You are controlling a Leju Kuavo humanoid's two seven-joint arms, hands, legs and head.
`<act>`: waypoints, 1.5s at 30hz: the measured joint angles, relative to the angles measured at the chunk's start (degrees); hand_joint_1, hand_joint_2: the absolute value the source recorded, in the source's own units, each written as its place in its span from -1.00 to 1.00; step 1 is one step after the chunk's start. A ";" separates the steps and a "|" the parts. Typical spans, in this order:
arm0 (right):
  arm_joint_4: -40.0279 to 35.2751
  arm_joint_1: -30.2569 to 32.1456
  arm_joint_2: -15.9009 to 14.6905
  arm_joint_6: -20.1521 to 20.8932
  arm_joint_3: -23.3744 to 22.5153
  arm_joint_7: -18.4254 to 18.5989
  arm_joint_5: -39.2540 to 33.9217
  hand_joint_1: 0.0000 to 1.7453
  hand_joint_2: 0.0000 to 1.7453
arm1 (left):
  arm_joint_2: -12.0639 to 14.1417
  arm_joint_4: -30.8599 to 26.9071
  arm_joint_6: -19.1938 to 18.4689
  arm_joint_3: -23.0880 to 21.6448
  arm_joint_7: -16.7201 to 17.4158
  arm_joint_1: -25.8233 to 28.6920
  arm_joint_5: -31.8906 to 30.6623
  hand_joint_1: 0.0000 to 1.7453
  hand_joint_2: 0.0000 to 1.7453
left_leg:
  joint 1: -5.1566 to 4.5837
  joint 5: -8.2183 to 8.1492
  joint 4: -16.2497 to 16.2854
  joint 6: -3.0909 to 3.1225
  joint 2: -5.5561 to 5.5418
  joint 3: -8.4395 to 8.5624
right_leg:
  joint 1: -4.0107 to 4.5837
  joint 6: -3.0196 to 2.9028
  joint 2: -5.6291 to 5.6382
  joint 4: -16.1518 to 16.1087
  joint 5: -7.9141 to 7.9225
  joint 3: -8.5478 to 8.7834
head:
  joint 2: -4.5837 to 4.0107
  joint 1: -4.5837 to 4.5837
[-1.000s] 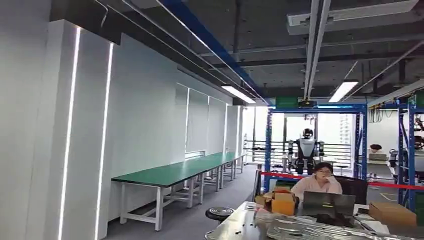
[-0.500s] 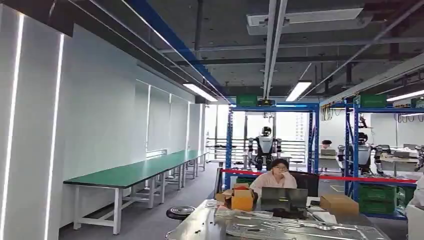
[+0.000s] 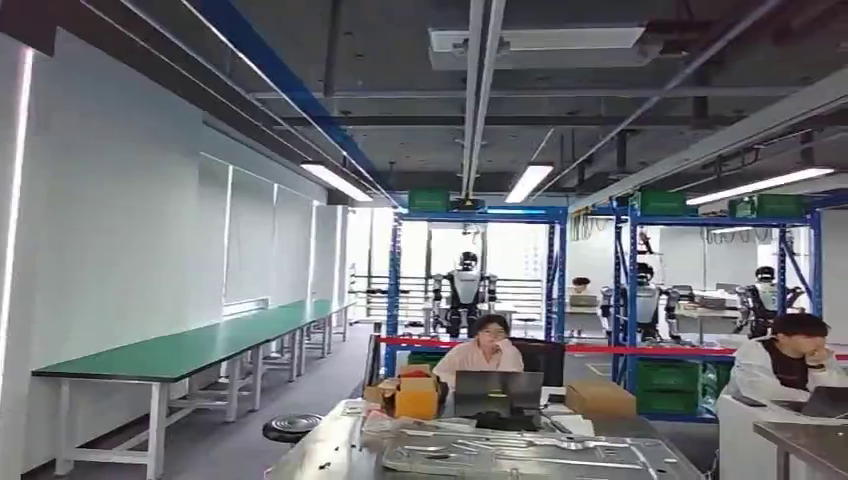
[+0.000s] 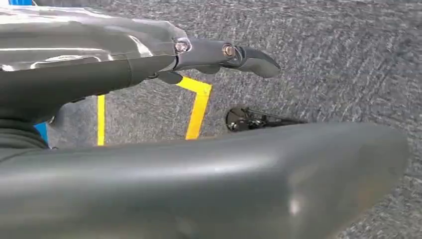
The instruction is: Take the parts from the cabinet and place them on the table.
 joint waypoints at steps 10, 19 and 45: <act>-0.15 0.44 0.02 0.09 -0.07 -0.15 0.00 1.00 1.00 | -0.07 0.00 0.00 0.02 -0.26 0.30 0.13 -1.00 1.00 | -0.42 -0.57 9.47 0.27 -4.72 -6.57 | 0.10 -2.15 5.81 -0.95 -0.53 1.85 | 0.00 0.07; 0.02 0.03 -0.31 0.42 -0.17 -0.02 0.15 1.00 1.00 | -0.07 0.00 -0.59 0.04 -0.42 -0.26 0.35 -1.00 1.00 | -0.09 2.24 0.81 2.06 -5.58 -3.16 | 0.10 0.26 3.42 4.25 -4.32 -0.30 | 0.00 0.09; 0.15 -0.28 -0.50 0.20 -0.35 -0.09 0.46 1.00 1.00 | -0.07 0.02 -0.70 0.04 -0.59 -0.03 0.33 -1.00 1.00 | -0.91 2.46 0.99 1.13 -4.75 -3.66 | 0.38 -1.02 3.15 -0.60 -1.16 1.95 | 0.02 0.15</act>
